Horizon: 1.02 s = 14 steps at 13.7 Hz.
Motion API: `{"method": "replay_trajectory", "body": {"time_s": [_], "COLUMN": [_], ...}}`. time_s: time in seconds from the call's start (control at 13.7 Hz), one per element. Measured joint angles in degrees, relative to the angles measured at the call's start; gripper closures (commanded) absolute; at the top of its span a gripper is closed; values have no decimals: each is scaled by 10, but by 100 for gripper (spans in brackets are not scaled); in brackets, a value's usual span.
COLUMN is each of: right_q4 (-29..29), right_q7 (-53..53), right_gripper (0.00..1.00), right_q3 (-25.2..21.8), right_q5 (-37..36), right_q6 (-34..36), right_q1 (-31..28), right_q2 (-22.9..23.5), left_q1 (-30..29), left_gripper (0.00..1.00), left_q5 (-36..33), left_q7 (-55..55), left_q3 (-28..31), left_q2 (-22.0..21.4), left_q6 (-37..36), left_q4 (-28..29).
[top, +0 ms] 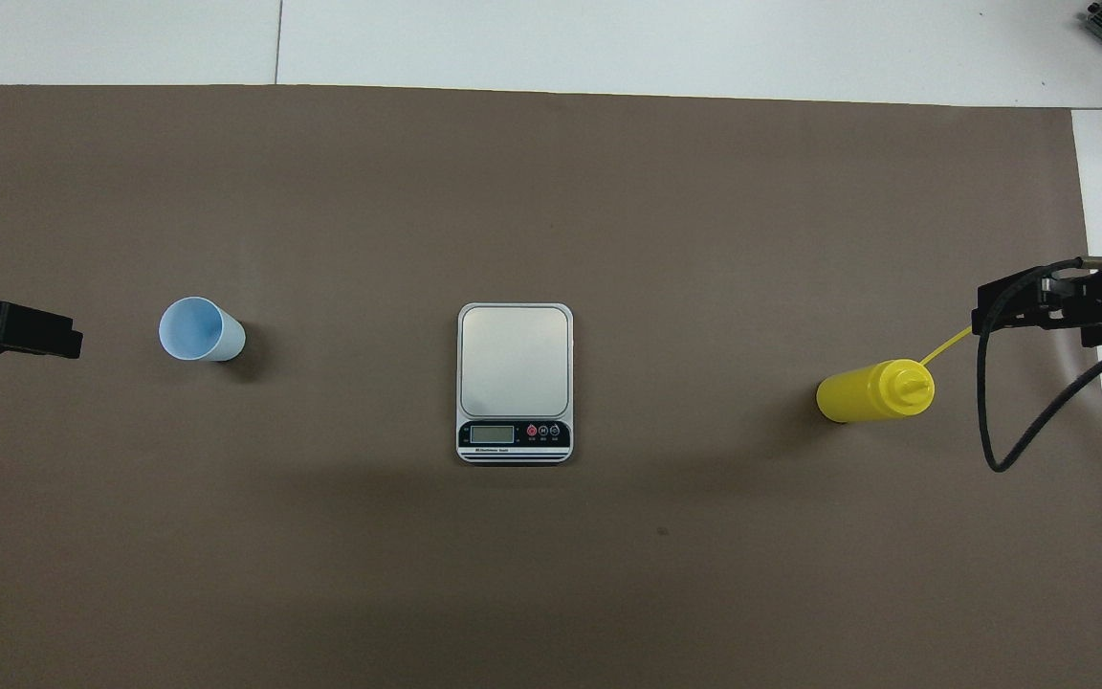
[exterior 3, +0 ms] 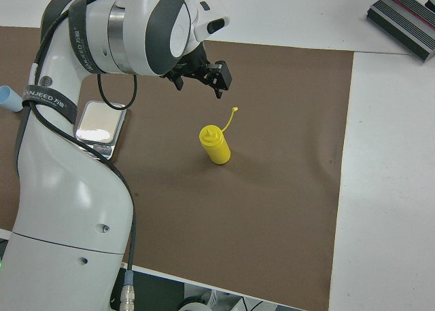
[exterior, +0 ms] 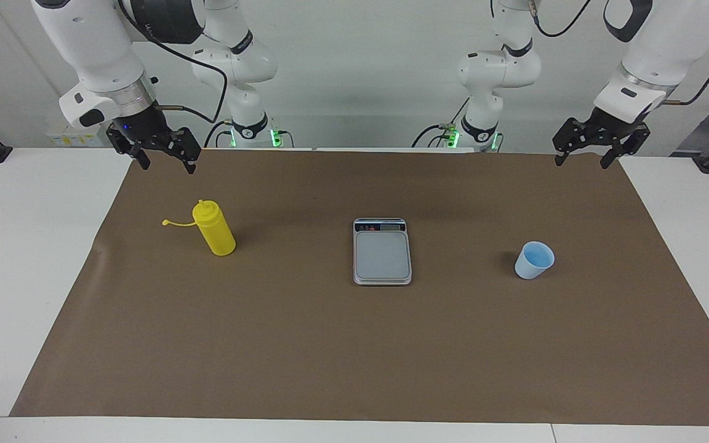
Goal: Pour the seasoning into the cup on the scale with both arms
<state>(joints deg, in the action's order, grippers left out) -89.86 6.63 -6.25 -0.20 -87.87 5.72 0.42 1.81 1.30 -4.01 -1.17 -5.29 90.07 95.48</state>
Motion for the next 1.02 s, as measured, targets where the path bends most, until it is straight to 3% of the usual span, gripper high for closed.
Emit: {"method": "replay_trajectory", "body": {"time_s": [1.02], "right_q4": [0], "right_q7": [0], "right_gripper": [0], "right_q3": [-7], "right_q5": [0], "right_q6": [-4], "right_q1": [-2], "right_q2": [-3], "left_q1": [0], "left_gripper": [0], "left_q5": [0], "left_q7": [2], "left_q3": [1], "left_q2": [-2], "left_q6": [-13], "left_q4": [-13]}}
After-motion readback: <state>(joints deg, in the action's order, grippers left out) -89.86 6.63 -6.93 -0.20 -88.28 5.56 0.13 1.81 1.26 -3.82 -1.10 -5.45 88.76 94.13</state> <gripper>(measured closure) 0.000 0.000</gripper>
